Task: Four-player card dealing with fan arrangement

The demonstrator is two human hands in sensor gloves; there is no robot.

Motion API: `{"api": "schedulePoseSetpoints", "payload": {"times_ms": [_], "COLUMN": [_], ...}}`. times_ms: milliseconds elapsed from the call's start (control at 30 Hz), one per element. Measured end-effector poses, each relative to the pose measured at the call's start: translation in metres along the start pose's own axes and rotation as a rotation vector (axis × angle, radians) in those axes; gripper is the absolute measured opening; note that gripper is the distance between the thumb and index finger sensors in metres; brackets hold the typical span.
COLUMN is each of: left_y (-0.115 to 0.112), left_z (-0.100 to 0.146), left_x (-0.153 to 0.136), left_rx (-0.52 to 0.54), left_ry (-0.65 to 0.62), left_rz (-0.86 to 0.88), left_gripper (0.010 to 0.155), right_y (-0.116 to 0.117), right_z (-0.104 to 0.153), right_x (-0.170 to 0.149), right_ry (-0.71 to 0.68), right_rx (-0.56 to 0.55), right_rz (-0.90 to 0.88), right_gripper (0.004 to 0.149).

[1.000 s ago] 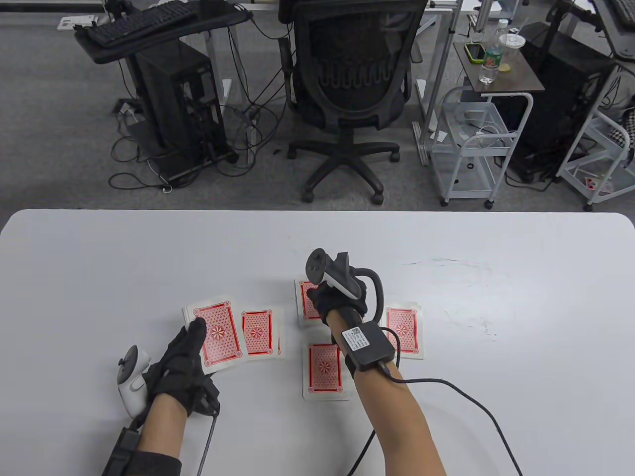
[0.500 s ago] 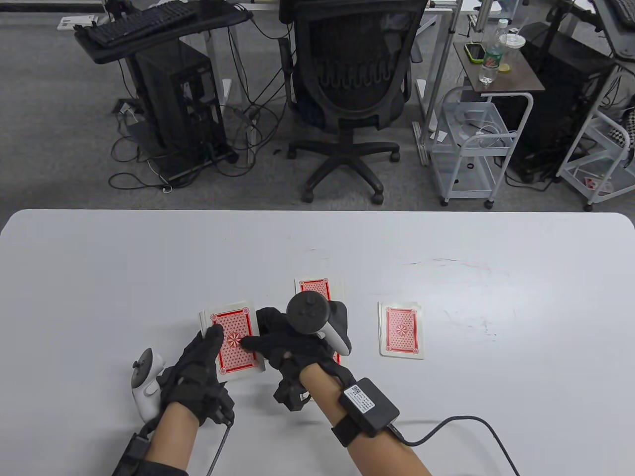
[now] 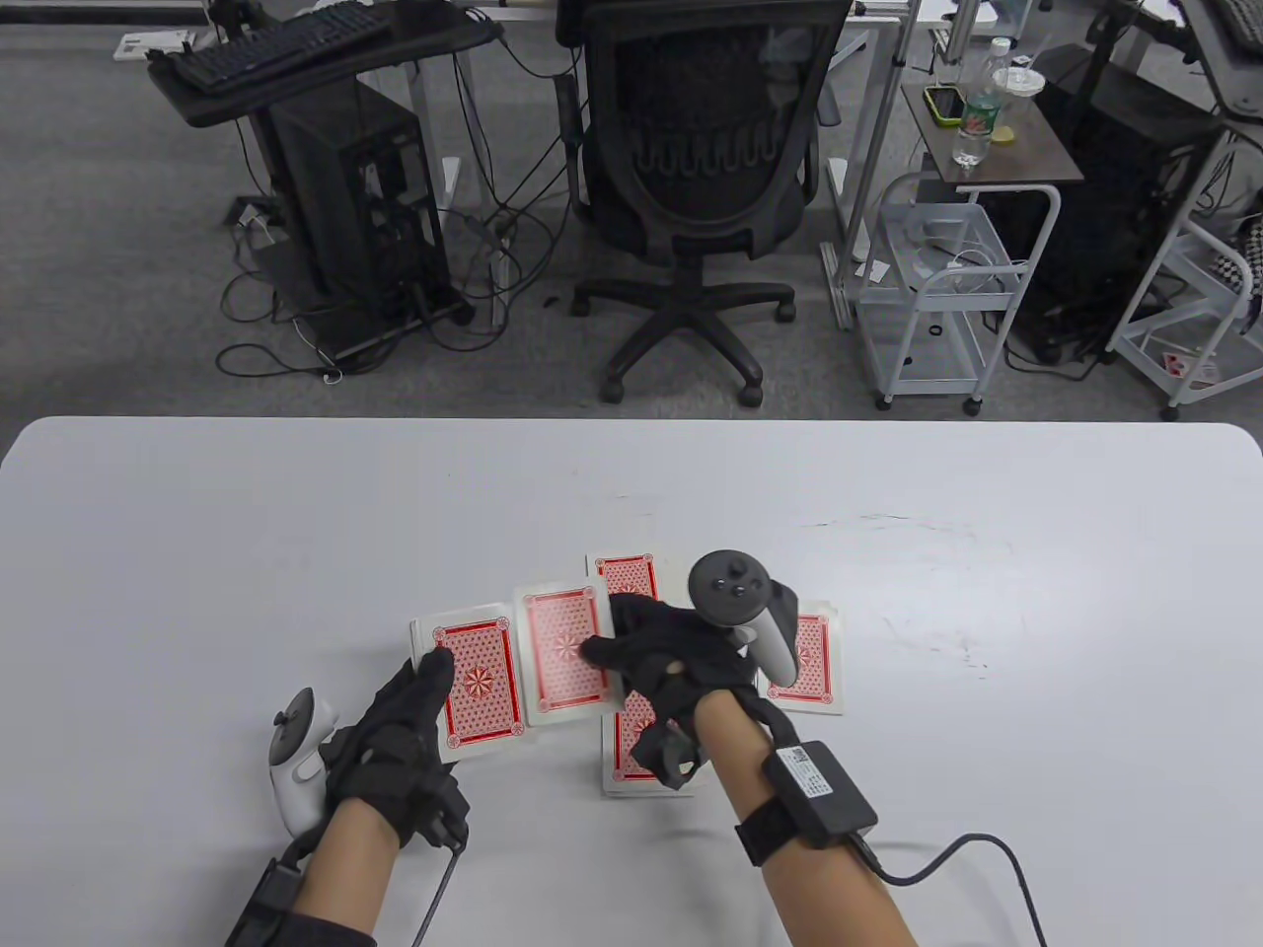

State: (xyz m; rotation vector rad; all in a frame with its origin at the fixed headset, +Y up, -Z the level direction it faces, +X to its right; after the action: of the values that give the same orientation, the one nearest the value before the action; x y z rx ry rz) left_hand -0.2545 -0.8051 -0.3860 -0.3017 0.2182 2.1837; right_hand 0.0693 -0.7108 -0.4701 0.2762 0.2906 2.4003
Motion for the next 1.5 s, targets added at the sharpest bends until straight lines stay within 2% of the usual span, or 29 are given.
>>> {"api": "schedulePoseSetpoints", "payload": {"times_ms": [133, 233, 400, 600, 767, 900, 1033, 1133, 1233, 1367, 1467, 1500], "left_y": [0.0, -0.001, 0.004, 0.008, 0.006, 0.002, -0.004, -0.009, -0.014, -0.019, -0.022, -0.022], "left_z": [0.0, 0.001, 0.0, 0.0, 0.001, 0.002, 0.002, 0.001, -0.001, -0.002, -0.003, -0.003], "left_x": [0.0, 0.0, 0.002, 0.002, 0.003, 0.002, -0.003, -0.009, -0.014, -0.022, -0.028, -0.028], "left_rx": [0.002, 0.005, 0.023, 0.04, 0.043, 0.032, 0.023, 0.013, -0.002, -0.007, -0.014, -0.012], "left_ry": [0.003, 0.005, 0.005, 0.003, 0.003, 0.0, 0.005, 0.022, 0.037, 0.051, 0.065, 0.06], "left_rz": [-0.006, -0.01, -0.013, -0.013, -0.009, -0.015, -0.031, -0.045, -0.065, -0.099, -0.089, -0.12], "left_gripper": [0.049, 0.049, 0.048, 0.049, 0.049, 0.049, 0.048, 0.048, 0.048, 0.048, 0.048, 0.048], "right_y": [-0.044, -0.065, -0.071, -0.058, -0.064, -0.061, -0.03, 0.011, 0.046, 0.071, 0.071, 0.071], "right_z": [0.005, 0.009, 0.01, 0.004, 0.011, 0.021, 0.029, 0.029, 0.029, 0.03, 0.031, 0.03], "right_x": [-0.054, -0.091, -0.137, -0.15, -0.131, -0.076, -0.019, 0.02, 0.045, 0.056, 0.047, 0.044], "right_ry": [0.182, 0.335, 0.546, 0.639, 0.592, 0.413, 0.203, 0.035, -0.08, -0.12, -0.071, -0.062], "right_rx": [-0.071, -0.094, -0.069, -0.039, -0.06, -0.127, -0.157, -0.107, -0.06, -0.048, -0.118, -0.108], "right_rz": [0.184, 0.364, 0.556, 0.851, 0.828, 0.693, 0.413, 0.233, 0.142, 0.149, 0.15, 0.128], "right_gripper": [0.065, 0.066, 0.068, 0.073, 0.071, 0.068, 0.063, 0.061, 0.064, 0.074, 0.064, 0.062]}}
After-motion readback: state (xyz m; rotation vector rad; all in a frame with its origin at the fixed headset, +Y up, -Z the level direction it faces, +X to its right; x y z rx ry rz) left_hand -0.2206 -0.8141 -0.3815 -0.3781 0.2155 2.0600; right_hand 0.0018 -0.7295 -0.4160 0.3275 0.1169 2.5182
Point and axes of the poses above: the tracker on the back of each hand, its own x axis roughly to the thumb side, its own z axis roughly from the fingertips to the wrist, y = z × x, the point moved 5 cm from there along -z, roughly from the wrist to the fingertips, and after that the axes turned 15 degrees about z, right-handed, at the moved point
